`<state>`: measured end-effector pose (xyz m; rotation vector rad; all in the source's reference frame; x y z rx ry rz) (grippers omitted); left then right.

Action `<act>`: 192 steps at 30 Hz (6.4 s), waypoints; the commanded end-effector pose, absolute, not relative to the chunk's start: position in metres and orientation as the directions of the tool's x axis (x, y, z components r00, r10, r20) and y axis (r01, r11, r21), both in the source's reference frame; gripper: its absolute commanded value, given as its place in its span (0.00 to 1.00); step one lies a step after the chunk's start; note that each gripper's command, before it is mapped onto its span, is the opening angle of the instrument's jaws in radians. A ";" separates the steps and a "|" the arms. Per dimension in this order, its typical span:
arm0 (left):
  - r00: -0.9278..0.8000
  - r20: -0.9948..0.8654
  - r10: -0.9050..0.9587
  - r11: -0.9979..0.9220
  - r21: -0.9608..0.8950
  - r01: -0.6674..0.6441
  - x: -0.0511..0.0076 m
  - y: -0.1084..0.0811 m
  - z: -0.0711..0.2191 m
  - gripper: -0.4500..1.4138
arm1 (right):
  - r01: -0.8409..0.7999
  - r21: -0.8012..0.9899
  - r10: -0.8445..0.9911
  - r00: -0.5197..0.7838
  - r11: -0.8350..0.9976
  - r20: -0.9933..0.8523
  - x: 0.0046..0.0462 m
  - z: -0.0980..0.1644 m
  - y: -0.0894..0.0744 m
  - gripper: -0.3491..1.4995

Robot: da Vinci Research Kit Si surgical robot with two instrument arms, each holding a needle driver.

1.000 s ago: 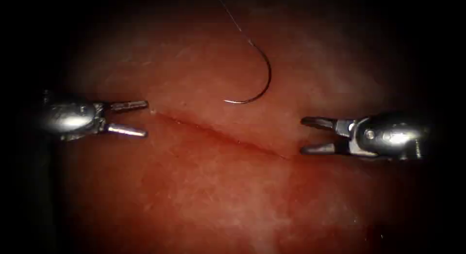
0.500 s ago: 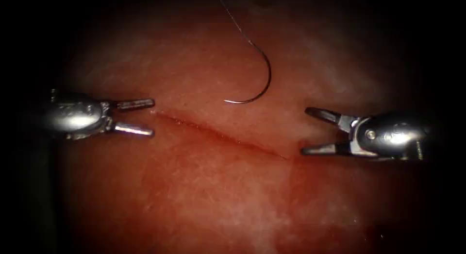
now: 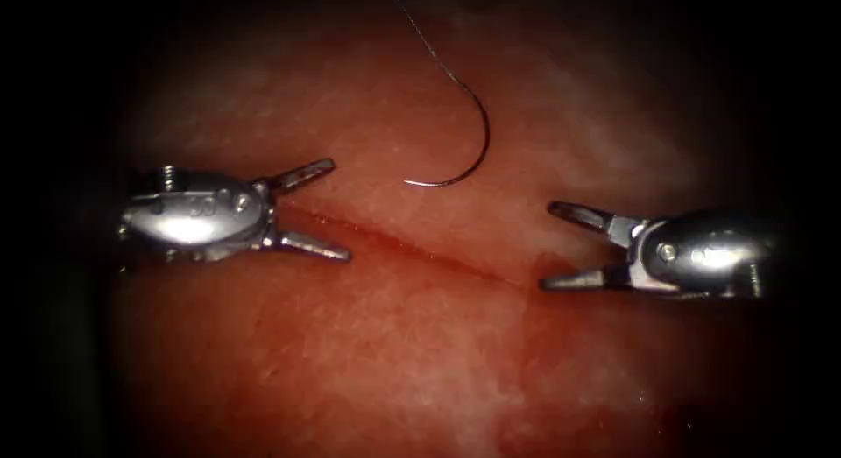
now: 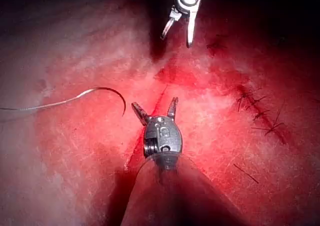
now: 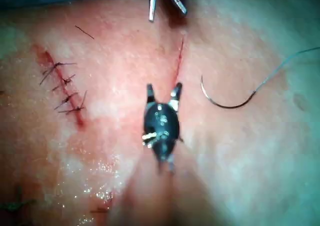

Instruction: Wound Closure

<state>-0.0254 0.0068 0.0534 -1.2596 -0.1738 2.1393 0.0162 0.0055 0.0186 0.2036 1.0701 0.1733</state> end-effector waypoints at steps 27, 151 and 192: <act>-0.597 -0.521 0.611 -0.792 -0.394 -0.467 -0.0353 0.010 0.061 0.47 | -0.106 0.292 0.296 0.594 0.950 -0.748 0.0163 0.022 0.004 0.54; -0.901 -0.422 -0.097 -0.909 0.406 -0.093 -0.0302 0.000 0.055 0.00 | -0.751 0.413 0.853 0.404 0.516 -0.330 0.0289 0.024 0.013 0.00; 0.084 -0.592 0.801 -0.536 -0.773 -0.339 -0.0258 0.008 0.049 0.70 | -0.039 0.388 0.389 0.114 0.921 -0.914 0.0266 0.021 0.013 0.00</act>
